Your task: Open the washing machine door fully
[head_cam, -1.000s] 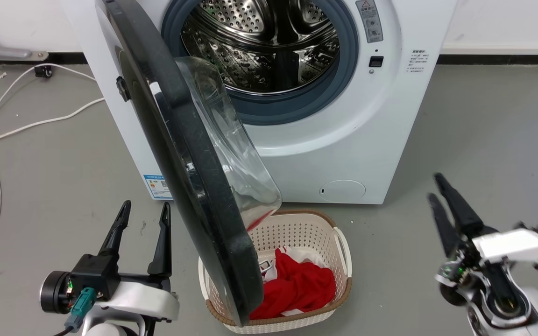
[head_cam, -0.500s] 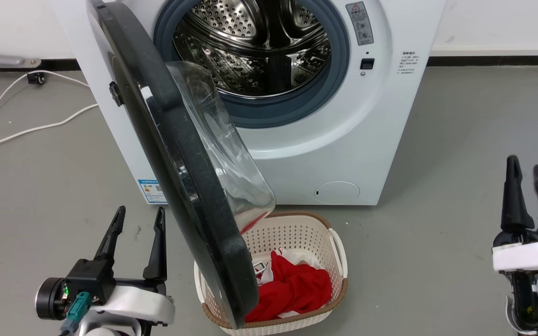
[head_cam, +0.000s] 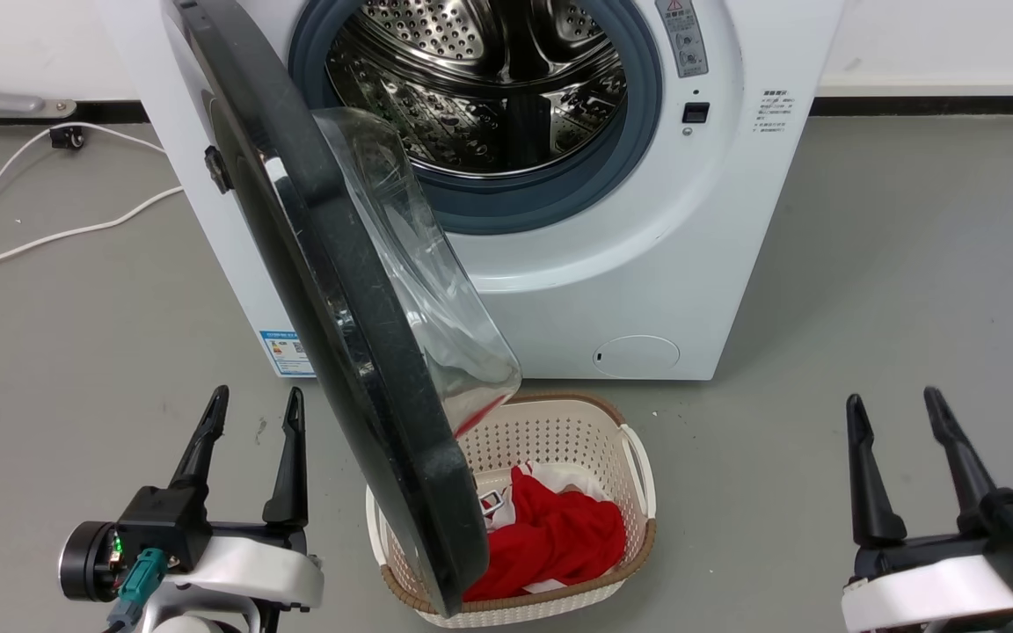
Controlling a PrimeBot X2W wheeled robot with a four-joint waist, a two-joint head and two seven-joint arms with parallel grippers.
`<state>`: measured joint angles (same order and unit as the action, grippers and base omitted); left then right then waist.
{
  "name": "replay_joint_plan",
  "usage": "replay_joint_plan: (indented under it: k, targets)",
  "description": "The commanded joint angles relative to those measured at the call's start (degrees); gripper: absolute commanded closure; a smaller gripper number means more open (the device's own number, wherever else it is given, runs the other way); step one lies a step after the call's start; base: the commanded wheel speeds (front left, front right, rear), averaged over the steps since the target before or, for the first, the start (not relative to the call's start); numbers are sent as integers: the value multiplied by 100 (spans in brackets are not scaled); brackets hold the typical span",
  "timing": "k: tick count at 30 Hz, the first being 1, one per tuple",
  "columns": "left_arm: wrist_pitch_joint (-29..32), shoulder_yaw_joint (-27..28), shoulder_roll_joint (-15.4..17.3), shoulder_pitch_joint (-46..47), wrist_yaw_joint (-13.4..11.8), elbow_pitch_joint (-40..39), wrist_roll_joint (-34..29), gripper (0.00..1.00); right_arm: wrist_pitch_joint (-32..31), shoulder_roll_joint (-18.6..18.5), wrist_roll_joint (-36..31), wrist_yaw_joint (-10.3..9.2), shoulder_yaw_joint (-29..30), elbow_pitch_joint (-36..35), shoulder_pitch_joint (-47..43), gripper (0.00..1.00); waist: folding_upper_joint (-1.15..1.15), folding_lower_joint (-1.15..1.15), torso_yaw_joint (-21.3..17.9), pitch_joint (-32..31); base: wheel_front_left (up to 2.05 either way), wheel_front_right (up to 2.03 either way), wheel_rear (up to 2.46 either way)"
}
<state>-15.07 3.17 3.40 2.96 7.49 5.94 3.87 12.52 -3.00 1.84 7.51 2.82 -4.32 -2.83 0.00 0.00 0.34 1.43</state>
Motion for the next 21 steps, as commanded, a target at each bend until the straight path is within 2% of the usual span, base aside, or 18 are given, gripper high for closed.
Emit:
replay_joint_plan:
  k: [1,15,16,17,18,21]
  targets:
    - [-15,24,27,89,-4,-5,-12,0,0,18,221,-4,-56,97,-122,0,0,0,-8,16,0,0,0]
    - [-15,4,50,93,-2,13,-10,0,104,21,392,-4,-148,387,-7,0,0,0,-34,31,0,0,0]
    - [-14,1,50,87,-2,18,0,27,106,21,390,-4,-143,394,0,0,0,0,-37,33,0,0,0]
    - [-15,-6,50,81,-2,18,7,67,112,21,383,-4,-140,400,3,0,0,0,-38,31,0,0,0]
    - [-15,-16,54,75,-2,11,10,100,117,21,381,-4,-136,402,6,0,0,0,-39,37,0,0,0]
    - [-14,-37,67,65,-2,10,33,100,116,21,386,-4,-134,406,15,0,0,0,-41,49,0,0,0]
